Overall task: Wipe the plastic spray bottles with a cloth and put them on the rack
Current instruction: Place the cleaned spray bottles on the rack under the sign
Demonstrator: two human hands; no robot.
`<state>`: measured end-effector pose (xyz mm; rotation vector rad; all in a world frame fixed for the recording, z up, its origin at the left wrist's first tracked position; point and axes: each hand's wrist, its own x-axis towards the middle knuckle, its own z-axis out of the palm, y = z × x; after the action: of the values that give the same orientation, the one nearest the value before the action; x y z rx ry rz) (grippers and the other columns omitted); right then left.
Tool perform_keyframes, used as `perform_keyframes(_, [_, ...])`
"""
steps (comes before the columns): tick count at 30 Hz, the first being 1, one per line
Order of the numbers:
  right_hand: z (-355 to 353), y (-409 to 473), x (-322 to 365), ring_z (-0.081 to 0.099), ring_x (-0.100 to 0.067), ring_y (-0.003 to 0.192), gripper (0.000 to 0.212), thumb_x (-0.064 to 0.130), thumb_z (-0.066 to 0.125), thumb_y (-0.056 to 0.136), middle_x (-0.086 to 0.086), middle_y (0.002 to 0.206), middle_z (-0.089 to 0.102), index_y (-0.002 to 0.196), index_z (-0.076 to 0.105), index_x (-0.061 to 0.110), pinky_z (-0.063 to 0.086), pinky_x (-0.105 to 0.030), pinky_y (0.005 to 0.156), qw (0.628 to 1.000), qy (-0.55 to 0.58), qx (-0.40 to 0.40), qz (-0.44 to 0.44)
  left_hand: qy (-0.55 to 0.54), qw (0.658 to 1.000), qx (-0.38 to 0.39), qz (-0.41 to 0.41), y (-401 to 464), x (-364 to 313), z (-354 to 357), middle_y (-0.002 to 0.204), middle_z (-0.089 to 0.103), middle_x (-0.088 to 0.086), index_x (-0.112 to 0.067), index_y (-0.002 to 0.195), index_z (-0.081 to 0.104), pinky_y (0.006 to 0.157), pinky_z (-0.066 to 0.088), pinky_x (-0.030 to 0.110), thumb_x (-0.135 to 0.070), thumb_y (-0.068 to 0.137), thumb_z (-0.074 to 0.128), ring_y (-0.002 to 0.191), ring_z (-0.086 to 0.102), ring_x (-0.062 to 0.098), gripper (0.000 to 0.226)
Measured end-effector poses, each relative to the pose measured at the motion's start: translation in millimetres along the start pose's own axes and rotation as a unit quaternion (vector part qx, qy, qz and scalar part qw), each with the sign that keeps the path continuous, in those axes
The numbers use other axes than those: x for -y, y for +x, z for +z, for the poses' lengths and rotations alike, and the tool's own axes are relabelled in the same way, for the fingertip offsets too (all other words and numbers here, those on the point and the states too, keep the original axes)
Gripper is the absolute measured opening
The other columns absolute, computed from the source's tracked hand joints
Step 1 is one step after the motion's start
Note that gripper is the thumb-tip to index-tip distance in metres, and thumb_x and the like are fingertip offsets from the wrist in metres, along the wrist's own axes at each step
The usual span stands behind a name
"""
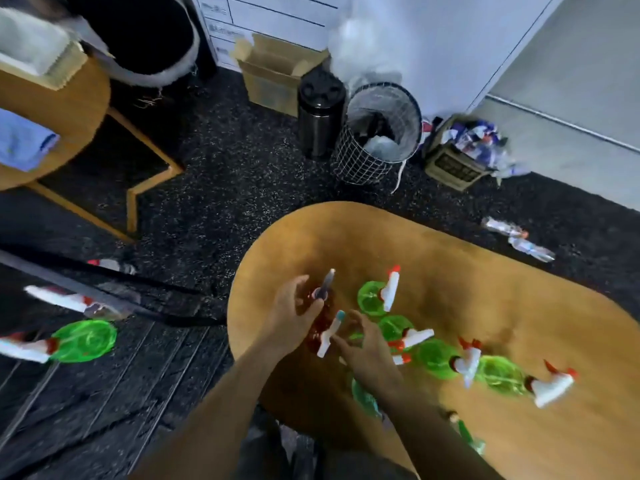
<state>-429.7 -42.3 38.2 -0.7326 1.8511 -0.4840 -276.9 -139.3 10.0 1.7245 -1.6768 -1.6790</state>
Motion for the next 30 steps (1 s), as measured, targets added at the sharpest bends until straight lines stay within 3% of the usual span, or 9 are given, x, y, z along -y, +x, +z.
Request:
perform_keyframes(3, [10.3, 14.1, 0.2, 0.054, -0.006, 0.099, 0.060, 0.033, 0.071, 0.099, -0.003, 0.144, 0.051, 0.152, 0.046, 0.020, 0.049, -0.019, 0.086, 0.997, -0.078, 0.023, 0.018, 0.054, 0.998, 0.017, -0.004, 28.2, -5.7, 13.2, 0.150, 0.054, 0.001, -0.023, 0.156, 0.043, 0.117, 0.046, 0.046, -0.042, 0.098, 0.070, 0.136, 0.053, 0.019, 0.067])
perform_keyframes(7, [23.4, 27.4, -8.2, 0.059, -0.012, 0.104, 0.042, 0.040, 0.070, 0.097, 0.001, 0.129, 0.059, 0.133, 0.057, 0.024, 0.047, -0.024, 0.083, 0.992, -0.113, 0.049, 0.011, 0.042, 0.998, 0.032, -0.038, 44.3, -1.4, 22.5, 0.132, 0.065, -0.004, -0.030, 0.147, 0.051, 0.111, 0.051, 0.047, -0.035, 0.098, 0.072, 0.125, 0.063, 0.020, 0.054])
perform_keyframes(10, [29.7, 33.7, -16.1, 0.067, -0.012, 0.092, 0.030, 0.042, 0.071, 0.094, 0.000, 0.117, 0.066, 0.118, 0.061, 0.027, 0.058, -0.029, 0.073, 0.995, -0.074, 0.049, 0.043, 0.007, 1.000, 0.017, -0.014, 43.4, 1.3, 19.6, 0.132, 0.067, -0.011, -0.045, 0.136, 0.057, 0.101, 0.059, 0.047, -0.036, 0.096, 0.069, 0.117, 0.068, 0.013, 0.043])
perform_keyframes(12, [32.2, 34.4, -20.1, 0.071, -0.014, 0.089, 0.030, 0.039, 0.072, 0.095, -0.002, 0.114, 0.068, 0.120, 0.061, 0.028, 0.062, -0.030, 0.072, 0.996, -0.020, 0.061, 0.063, -0.030, 0.999, 0.014, -0.006, 40.3, 3.5, 14.4, 0.132, 0.068, -0.009, -0.052, 0.127, 0.059, 0.092, 0.064, 0.047, -0.025, 0.100, 0.069, 0.107, 0.073, 0.009, 0.040])
perform_keyframes(15, [26.5, 24.9, -15.4, 0.072, -0.015, 0.085, 0.017, 0.029, 0.074, 0.096, 0.003, 0.101, 0.069, 0.106, 0.061, 0.033, 0.065, -0.032, 0.073, 0.996, 0.033, 0.053, 0.067, -0.075, 0.997, 0.012, -0.006, 27.6, 0.3, 6.0, 0.132, 0.067, -0.006, -0.043, 0.134, 0.060, 0.091, 0.065, 0.047, -0.012, 0.103, 0.067, 0.095, 0.075, 0.007, 0.045])
perform_keyframes(18, [17.3, 15.2, -13.5, 0.069, -0.015, 0.082, 0.027, 0.024, 0.075, 0.096, 0.010, 0.089, 0.062, 0.089, 0.054, 0.039, 0.062, -0.036, 0.077, 0.999, 0.017, 0.031, 0.027, -0.135, 0.991, 0.001, -0.010, 8.7, 0.3, -5.6, 0.129, 0.066, -0.001, -0.034, 0.140, 0.058, 0.093, 0.064, 0.048, -0.008, 0.103, 0.067, 0.090, 0.075, 0.007, 0.046])
perform_keyframes(22, [10.2, 6.2, -1.1, 0.068, -0.015, 0.092, 0.021, 0.040, 0.080, 0.090, 0.006, 0.107, 0.063, 0.095, 0.060, 0.046, 0.061, -0.046, 0.083, 0.998, -0.028, 0.010, -0.057, -0.204, 0.978, -0.029, -0.021, -26.3, 7.5, -26.8, 0.121, 0.071, 0.003, -0.025, 0.140, 0.060, 0.092, 0.064, 0.050, -0.003, 0.100, 0.070, 0.090, 0.077, 0.016, 0.047])
perform_keyframes(26, [10.9, 0.5, 20.6, 0.068, -0.007, 0.089, 0.029, 0.061, 0.073, 0.081, 0.008, 0.099, 0.069, 0.098, 0.065, 0.039, 0.059, -0.041, 0.082, 0.990, -0.060, 0.000, -0.127, -0.250, 0.966, -0.061, -0.028, -63.7, 15.5, -51.8, 0.122, 0.071, 0.006, -0.032, 0.132, 0.065, 0.090, 0.064, 0.052, -0.001, 0.099, 0.071, 0.088, 0.078, 0.021, 0.045])
perform_keyframes(30, [28.7, -13.1, 56.0, 0.068, 0.000, 0.087, 0.025, 0.040, 0.087, 0.083, 0.012, 0.095, 0.073, 0.098, 0.069, 0.033, 0.055, -0.021, 0.077, 0.984, -0.065, 0.024, -0.163, -0.249, 0.962, -0.109, -0.017, -99.5, 33.1, -81.9, 0.112, 0.075, 0.006, -0.034, 0.128, 0.069, 0.089, 0.064, 0.052, -0.005, 0.097, 0.076, 0.093, 0.078, 0.027, 0.044])
